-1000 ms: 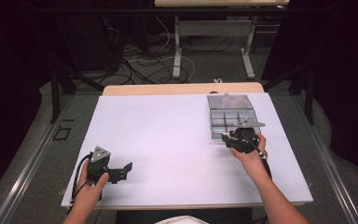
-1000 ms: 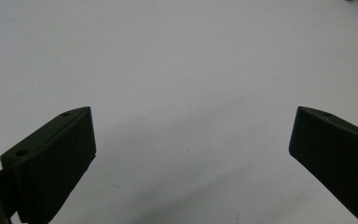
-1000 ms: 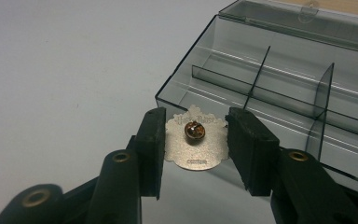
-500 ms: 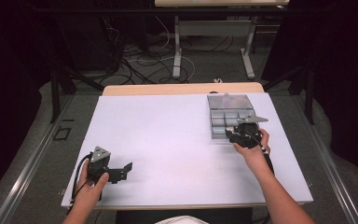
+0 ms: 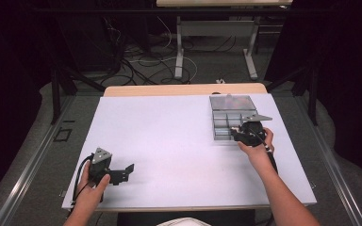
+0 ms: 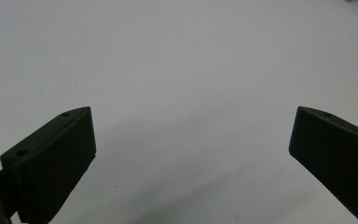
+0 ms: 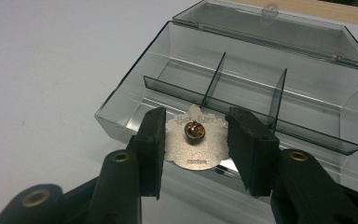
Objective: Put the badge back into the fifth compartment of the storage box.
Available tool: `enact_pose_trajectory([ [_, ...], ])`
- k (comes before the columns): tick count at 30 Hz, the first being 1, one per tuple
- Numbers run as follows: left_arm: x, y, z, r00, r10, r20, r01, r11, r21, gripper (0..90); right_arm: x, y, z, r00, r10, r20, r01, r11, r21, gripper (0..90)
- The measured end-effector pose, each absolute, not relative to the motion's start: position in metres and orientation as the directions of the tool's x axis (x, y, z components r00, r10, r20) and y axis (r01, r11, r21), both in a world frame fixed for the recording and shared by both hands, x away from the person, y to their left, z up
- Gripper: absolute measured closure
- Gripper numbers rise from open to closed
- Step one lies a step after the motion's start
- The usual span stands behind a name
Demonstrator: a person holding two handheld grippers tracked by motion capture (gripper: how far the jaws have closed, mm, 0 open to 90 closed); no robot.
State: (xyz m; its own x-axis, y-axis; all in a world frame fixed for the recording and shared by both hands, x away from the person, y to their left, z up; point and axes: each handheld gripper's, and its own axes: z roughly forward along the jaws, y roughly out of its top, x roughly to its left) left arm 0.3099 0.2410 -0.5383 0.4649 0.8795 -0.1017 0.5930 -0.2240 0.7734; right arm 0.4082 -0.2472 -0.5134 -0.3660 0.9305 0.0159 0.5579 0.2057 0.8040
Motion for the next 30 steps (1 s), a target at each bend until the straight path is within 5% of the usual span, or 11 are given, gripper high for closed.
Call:
enact_pose_trajectory([
  [30, 0.31, 0.241, -0.538, 0.464, 0.88, -0.103, 0.597, -0.224, 0.77, 1.0, 0.429, -0.255, -0.526, -0.298, 0.953, 0.048, 0.585, 0.142, 0.799, 57.4],
])
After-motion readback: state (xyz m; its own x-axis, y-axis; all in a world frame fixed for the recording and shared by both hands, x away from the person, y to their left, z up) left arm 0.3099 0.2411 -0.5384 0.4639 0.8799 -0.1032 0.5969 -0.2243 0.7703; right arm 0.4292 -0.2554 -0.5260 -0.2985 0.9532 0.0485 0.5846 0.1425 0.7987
